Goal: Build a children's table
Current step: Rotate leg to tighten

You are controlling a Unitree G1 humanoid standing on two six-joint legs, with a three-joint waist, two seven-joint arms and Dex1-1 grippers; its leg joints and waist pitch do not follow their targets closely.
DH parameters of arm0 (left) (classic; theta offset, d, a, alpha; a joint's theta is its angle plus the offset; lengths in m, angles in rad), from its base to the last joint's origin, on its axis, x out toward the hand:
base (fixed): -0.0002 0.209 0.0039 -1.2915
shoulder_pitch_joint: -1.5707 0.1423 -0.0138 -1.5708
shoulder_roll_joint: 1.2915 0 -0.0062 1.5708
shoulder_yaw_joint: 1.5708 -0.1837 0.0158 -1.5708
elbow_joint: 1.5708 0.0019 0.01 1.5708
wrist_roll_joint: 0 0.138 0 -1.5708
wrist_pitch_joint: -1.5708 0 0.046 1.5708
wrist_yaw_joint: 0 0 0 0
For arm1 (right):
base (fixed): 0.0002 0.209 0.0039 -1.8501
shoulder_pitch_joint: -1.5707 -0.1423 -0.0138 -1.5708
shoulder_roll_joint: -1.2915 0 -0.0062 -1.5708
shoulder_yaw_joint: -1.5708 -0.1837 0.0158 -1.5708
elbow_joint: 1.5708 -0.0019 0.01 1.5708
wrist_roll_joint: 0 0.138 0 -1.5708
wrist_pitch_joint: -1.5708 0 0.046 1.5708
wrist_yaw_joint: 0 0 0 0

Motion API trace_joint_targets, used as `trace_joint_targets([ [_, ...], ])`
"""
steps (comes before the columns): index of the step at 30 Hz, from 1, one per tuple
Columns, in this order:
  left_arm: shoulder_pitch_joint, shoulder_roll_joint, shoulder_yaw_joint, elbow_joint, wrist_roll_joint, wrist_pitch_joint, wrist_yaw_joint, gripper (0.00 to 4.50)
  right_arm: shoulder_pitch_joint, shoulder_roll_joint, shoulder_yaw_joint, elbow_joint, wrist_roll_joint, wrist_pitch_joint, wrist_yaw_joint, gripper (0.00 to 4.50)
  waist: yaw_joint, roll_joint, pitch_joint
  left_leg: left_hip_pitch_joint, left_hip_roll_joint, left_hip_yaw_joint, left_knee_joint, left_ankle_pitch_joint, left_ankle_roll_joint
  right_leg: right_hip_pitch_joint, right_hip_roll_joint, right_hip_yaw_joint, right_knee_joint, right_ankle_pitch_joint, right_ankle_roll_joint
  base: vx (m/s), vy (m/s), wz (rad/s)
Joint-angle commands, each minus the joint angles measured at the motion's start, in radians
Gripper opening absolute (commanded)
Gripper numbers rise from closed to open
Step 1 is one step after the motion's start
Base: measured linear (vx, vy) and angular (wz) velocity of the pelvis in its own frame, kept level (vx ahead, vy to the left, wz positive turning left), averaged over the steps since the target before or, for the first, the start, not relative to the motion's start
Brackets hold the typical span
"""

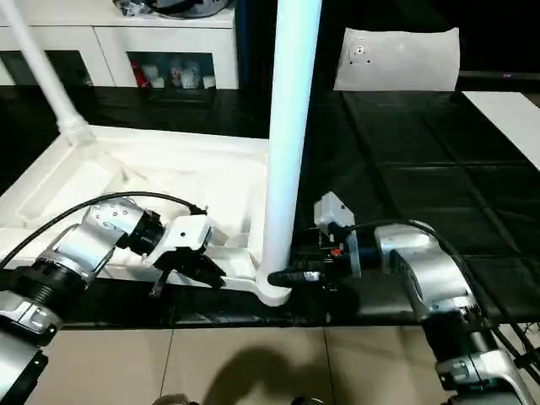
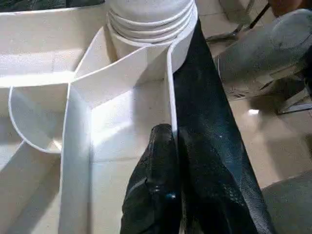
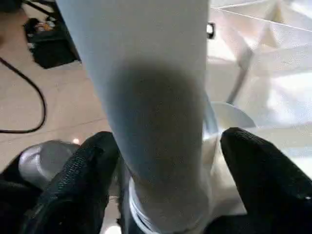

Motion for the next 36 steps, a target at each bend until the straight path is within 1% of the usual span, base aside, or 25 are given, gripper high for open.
trace_joint_targets([
  [1,-0.040,-0.016,-0.017,-0.014,-0.019,-0.040,-0.038,0.00,-0.013,-0.009,0.010,0.005,0.006,0.004,0.031,3.29,-0.006,-0.018,-0.074,-0.006,0.002,0.019,-0.066,-0.121,0.080,0.072,-0.047,0.049,-0.072,-0.423,-0.072,0.000,0.000,0.00],
  [2,-0.040,-0.017,-0.017,-0.013,-0.019,-0.040,-0.038,0.00,-0.013,-0.009,0.010,0.005,0.006,0.004,0.032,3.11,-0.005,-0.018,-0.074,-0.007,0.001,0.019,-0.066,-0.119,0.079,0.072,-0.048,0.049,-0.073,-0.425,-0.070,0.000,0.000,0.00],
  [3,-0.040,-0.019,-0.018,-0.012,-0.019,-0.042,-0.038,0.00,-0.013,-0.009,0.013,0.007,0.005,0.005,0.040,3.11,-0.005,-0.019,-0.074,-0.006,0.001,0.019,-0.066,-0.118,0.080,0.072,-0.047,0.049,-0.073,-0.425,-0.069,0.000,0.000,0.00],
  [5,-0.042,-0.022,-0.019,-0.001,-0.015,-0.054,-0.039,0.00,-0.014,-0.012,0.021,0.012,0.009,0.010,0.054,2.87,-0.005,-0.021,-0.074,-0.007,0.001,0.019,-0.065,-0.118,0.079,0.072,-0.047,0.048,-0.073,-0.429,-0.065,0.000,0.000,0.00],
  [8,-0.043,-0.022,-0.018,0.009,-0.011,-0.064,-0.040,0.00,-0.015,-0.014,0.025,0.012,0.015,0.016,0.060,2.75,-0.004,-0.021,-0.074,-0.007,0.000,0.019,-0.066,-0.115,0.078,0.071,-0.047,0.048,-0.075,-0.438,-0.059,0.000,0.000,0.00],
  [9,-0.044,-0.021,-0.018,0.011,-0.010,-0.066,-0.040,0.00,-0.014,-0.015,0.027,0.011,0.017,0.020,0.064,2.75,-0.004,-0.024,-0.074,-0.007,0.001,0.020,-0.066,-0.116,0.078,0.071,-0.047,0.048,-0.075,-0.440,-0.058,0.000,0.000,0.00],
  [10,-0.044,-0.021,-0.018,0.011,-0.010,-0.066,-0.040,0.00,-0.014,-0.015,0.027,0.011,0.017,0.020,0.064,2.47,-0.003,-0.022,-0.073,-0.006,0.000,0.019,-0.066,-0.118,0.078,0.071,-0.047,0.048,-0.075,-0.444,-0.058,0.000,0.000,0.00],
  [11,-0.046,-0.020,-0.018,0.014,-0.009,-0.069,-0.040,0.00,-0.013,-0.015,0.028,0.009,0.018,0.023,0.066,2.39,-0.003,-0.024,-0.073,-0.006,0.001,0.019,-0.066,-0.118,0.078,0.071,-0.048,0.048,-0.075,-0.444,-0.057,0.000,0.000,0.00],
  [13,-0.050,-0.020,-0.017,0.022,-0.008,-0.074,-0.039,0.00,-0.012,-0.015,0.031,0.008,0.018,0.026,0.069,2.35,-0.003,-0.023,-0.073,-0.007,-0.001,0.019,-0.065,-0.121,0.075,0.071,-0.048,0.047,-0.077,-0.455,-0.051,0.000,0.000,0.00],
  [15,-0.052,-0.022,-0.015,0.029,-0.007,-0.077,-0.037,0.00,-0.010,-0.011,0.031,0.004,0.021,0.035,0.068,2.13,-0.003,-0.024,-0.072,-0.007,-0.002,0.020,-0.065,-0.122,0.075,0.071,-0.047,0.046,-0.079,-0.461,-0.046,0.000,0.000,0.00],
  [18,-0.053,-0.027,-0.009,0.037,-0.010,-0.079,-0.032,0.00,-0.005,-0.006,0.030,-0.004,0.028,0.049,0.063,2.03,-0.002,-0.024,-0.073,-0.006,-0.001,0.020,-0.065,-0.122,0.073,0.070,-0.047,0.045,-0.079,-0.463,-0.045,0.000,0.000,0.00],
  [19,-0.052,-0.029,-0.007,0.038,-0.012,-0.078,-0.031,0.00,-0.002,-0.003,0.030,-0.009,0.030,0.056,0.059,2.03,-0.001,-0.019,-0.073,-0.005,-0.001,0.019,-0.065,-0.122,0.072,0.070,-0.047,0.046,-0.079,-0.461,-0.047,0.000,0.000,0.00],
  [20,-0.051,-0.031,-0.004,0.038,-0.014,-0.076,-0.030,0.00,0.002,0.001,0.027,-0.015,0.034,0.064,0.052,2.02,-0.002,-0.021,-0.073,-0.006,-0.001,0.019,-0.065,-0.121,0.072,0.071,-0.047,0.046,-0.079,-0.458,-0.046,0.000,0.000,0.00],
  [22,-0.048,-0.035,0.002,0.037,-0.021,-0.069,-0.025,0.00,0.009,0.011,0.018,-0.025,0.042,0.078,0.030,2.02,-0.002,-0.021,-0.073,-0.007,0.000,0.019,-0.065,-0.122,0.070,0.071,-0.047,0.046,-0.079,-0.455,-0.048,0.000,0.000,0.00],
  [24,-0.043,-0.049,0.023,0.031,-0.038,-0.035,0.004,0.00,0.023,0.045,-0.008,-0.053,0.055,0.119,-0.049,2.02,-0.002,-0.018,-0.072,-0.007,-0.002,0.019,-0.066,-0.128,0.066,0.072,-0.048,0.044,-0.081,-0.469,-0.043,0.000,0.000,0.00],
  [26,-0.043,-0.054,0.029,0.030,-0.040,-0.024,0.019,0.00,0.026,0.056,-0.015,-0.059,0.055,0.130,-0.077,2.02,-0.007,-0.020,-0.071,-0.004,-0.005,0.020,-0.065,-0.136,0.056,0.069,-0.045,0.042,-0.086,-0.488,-0.032,0.000,0.000,0.00],
  [27,-0.044,-0.060,0.037,0.030,-0.040,-0.009,0.039,0.00,0.030,0.067,-0.021,-0.063,0.052,0.134,-0.106,2.02,-0.008,-0.019,-0.070,0.000,-0.008,0.020,-0.063,-0.151,0.052,0.065,-0.045,0.038,-0.092,-0.518,-0.021,0.000,0.000,0.00],
  [28,-0.048,-0.075,0.053,0.035,-0.032,0.031,0.101,0.00,0.033,0.095,-0.031,-0.062,0.026,0.131,-0.183,2.02,-0.008,-0.019,-0.070,0.000,-0.008,0.020,-0.063,-0.151,0.052,0.065,-0.045,0.038,-0.092,-0.518,-0.021,0.000,0.000,0.00],
  [29,-0.051,-0.086,0.064,0.040,-0.025,0.058,0.144,0.00,0.035,0.114,-0.037,-0.061,0.007,0.127,-0.235,2.02,-0.012,-0.020,-0.069,-0.003,-0.009,0.019,-0.064,-0.152,0.045,0.066,-0.044,0.037,-0.093,-0.526,-0.016,0.000,0.000,0.00],
  [30,-0.053,-0.111,0.089,0.040,-0.029,0.109,0.214,0.00,0.033,0.153,-0.051,-0.049,-0.025,0.135,-0.336,2.01,-0.020,-0.019,-0.068,-0.003,-0.013,0.019,-0.062,-0.157,0.032,0.064,-0.043,0.031,-0.097,-0.547,-0.002,0.000,0.000,0.00],
  [31,-0.056,-0.141,0.118,0.033,-0.038,0.171,0.287,0.00,0.024,0.203,-0.073,-0.036,-0.045,0.168,-0.449,2.00,-0.024,-0.018,-0.068,-0.003,-0.014,0.019,-0.062,-0.156,0.027,0.064,-0.042,0.030,-0.097,-0.549,0.001,0.000,0.000,0.00],
  [32,-0.058,-0.155,0.129,0.030,-0.039,0.196,0.320,0.00,0.021,0.229,-0.083,-0.035,-0.048,0.183,-0.496,1.99,-0.027,-0.017,-0.067,-0.002,-0.015,0.018,-0.062,-0.155,0.022,0.064,-0.042,0.028,-0.099,-0.553,0.001,0.000,0.000,0.00],
  [33,-0.059,-0.167,0.137,0.027,-0.038,0.218,0.349,0.00,0.019,0.251,-0.092,-0.037,-0.050,0.195,-0.534,1.98,-0.036,-0.020,-0.068,-0.004,-0.018,0.017,-0.061,-0.159,0.019,0.065,-0.041,0.023,-0.102,-0.563,0.008,0.000,0.000,0.00],
  [34,-0.062,-0.177,0.144,0.027,-0.035,0.237,0.379,0.00,0.017,0.270,-0.097,-0.042,-0.053,0.207,-0.568,1.97,-0.040,-0.020,-0.069,-0.008,-0.019,0.016,-0.061,-0.161,0.023,0.069,-0.041,0.021,-0.102,-0.563,0.015,0.000,0.000,0.00],
  [36,-0.077,-0.211,0.171,0.042,-0.028,0.278,0.476,0.00,0.004,0.325,-0.107,-0.032,-0.082,0.224,-0.673,1.97,-0.051,-0.019,-0.071,-0.010,-0.018,0.015,-0.062,-0.155,0.033,0.071,-0.041,0.023,-0.103,-0.538,0.017,0.000,0.000,0.00],
])
